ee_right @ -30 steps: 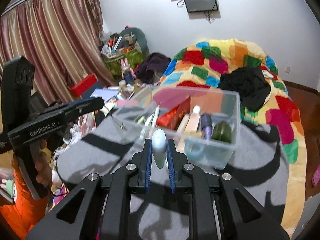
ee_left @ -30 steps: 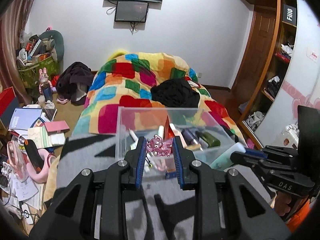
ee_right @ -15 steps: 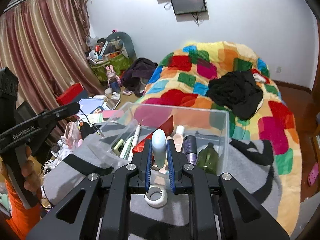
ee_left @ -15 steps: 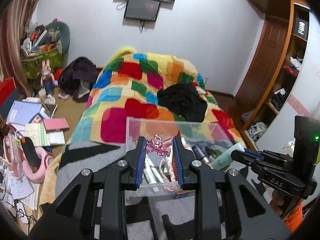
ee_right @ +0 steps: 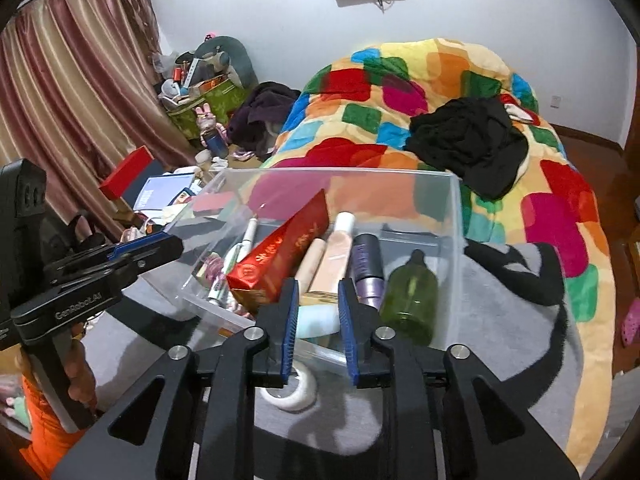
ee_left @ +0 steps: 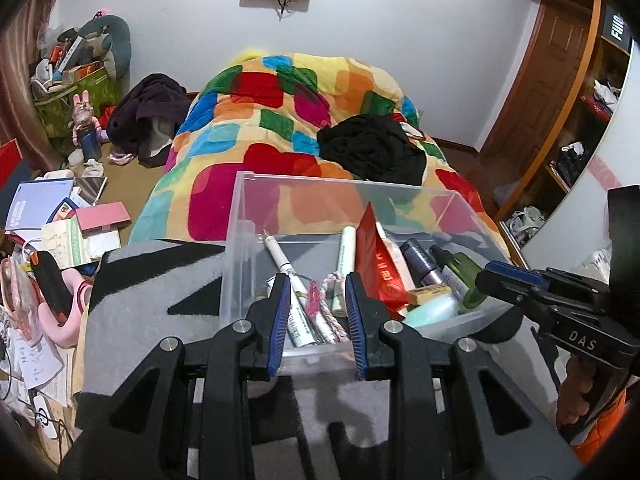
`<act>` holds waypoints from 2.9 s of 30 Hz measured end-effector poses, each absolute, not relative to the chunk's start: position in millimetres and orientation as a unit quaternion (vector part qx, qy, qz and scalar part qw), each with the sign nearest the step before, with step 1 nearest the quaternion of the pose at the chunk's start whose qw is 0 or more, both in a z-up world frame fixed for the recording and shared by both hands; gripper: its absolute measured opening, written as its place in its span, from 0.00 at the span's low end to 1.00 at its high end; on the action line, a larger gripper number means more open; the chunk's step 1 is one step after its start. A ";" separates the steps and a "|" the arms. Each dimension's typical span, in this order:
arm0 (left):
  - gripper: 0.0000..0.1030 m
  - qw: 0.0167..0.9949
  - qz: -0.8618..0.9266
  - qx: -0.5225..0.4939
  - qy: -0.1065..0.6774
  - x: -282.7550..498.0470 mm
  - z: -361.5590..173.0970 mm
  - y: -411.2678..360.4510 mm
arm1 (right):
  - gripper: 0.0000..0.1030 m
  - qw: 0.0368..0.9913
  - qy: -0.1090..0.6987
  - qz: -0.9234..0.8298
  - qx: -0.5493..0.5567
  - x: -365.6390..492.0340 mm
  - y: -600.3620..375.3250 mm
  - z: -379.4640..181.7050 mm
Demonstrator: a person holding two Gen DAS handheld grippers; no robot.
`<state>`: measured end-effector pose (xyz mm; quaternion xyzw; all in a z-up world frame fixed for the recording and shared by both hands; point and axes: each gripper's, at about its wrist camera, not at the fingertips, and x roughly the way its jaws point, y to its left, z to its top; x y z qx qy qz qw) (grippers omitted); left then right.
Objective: Organize objects
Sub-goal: 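Drop the pink charm into the bin with the left tool while the right tool places the mint bottle there, then grasp the blue blade box with the left tool while the right tool grasps the white tape roll, then lower the blade box into the bin with the left tool while the right tool drops the white tape in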
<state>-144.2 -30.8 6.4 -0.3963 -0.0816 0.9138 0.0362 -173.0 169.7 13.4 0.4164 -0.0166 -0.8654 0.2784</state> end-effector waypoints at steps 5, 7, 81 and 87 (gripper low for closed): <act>0.27 0.039 0.917 -0.390 -0.071 -134.8 14.9 -24.5 | 0.20 0.282 0.000 -0.870 0.406 -160.7 169.6 20.9; 0.28 0.041 0.919 -0.386 -0.069 -130.2 18.2 -22.7 | 0.21 0.284 0.012 -0.871 0.400 -153.6 167.9 24.0; 0.47 0.056 0.888 -0.448 -0.089 -93.5 -27.7 38.6 | 0.32 0.285 0.016 -0.865 0.412 -116.2 191.0 -5.2; 0.47 0.066 0.912 -0.399 -0.071 -85.7 5.6 30.3 | 0.32 0.284 0.006 -0.881 0.379 -122.1 185.2 23.7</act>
